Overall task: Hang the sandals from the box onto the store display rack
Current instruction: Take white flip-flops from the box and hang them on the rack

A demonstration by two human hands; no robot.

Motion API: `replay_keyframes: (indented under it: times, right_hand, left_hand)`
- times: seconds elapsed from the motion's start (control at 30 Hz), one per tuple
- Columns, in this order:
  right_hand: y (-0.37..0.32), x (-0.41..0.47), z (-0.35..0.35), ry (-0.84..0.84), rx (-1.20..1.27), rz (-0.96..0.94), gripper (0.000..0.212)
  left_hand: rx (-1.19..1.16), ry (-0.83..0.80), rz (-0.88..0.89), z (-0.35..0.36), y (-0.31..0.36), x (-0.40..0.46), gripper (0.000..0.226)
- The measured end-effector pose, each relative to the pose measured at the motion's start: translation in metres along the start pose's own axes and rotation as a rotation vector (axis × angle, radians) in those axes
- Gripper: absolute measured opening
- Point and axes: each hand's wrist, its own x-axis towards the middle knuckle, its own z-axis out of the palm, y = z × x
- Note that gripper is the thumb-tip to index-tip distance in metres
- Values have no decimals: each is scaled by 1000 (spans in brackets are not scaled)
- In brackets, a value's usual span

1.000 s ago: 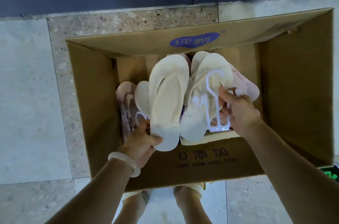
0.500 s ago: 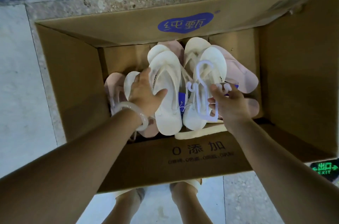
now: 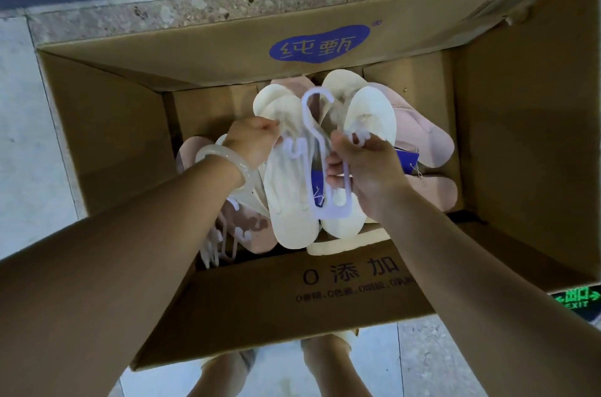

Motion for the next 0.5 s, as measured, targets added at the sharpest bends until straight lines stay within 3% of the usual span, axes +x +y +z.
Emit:
replay_keyframes:
  times: [0.13,0.2,0.37,0.5]
  right_hand:
    - [11,6,19,57,20,69,6]
    - [13,10,22,121,58,43,9]
    - [18,17,20,173,71,-112,21]
    - [15,16,16,173,-21,-29,18]
  left_hand:
    - [-73,-12,19,-1,-4,-3,23]
    - [-79,-8,52,2,-7,-5,15]
    - [-82,16,125,4,-10,-16,23]
    - [-128,12,122,1,-9,-24,26]
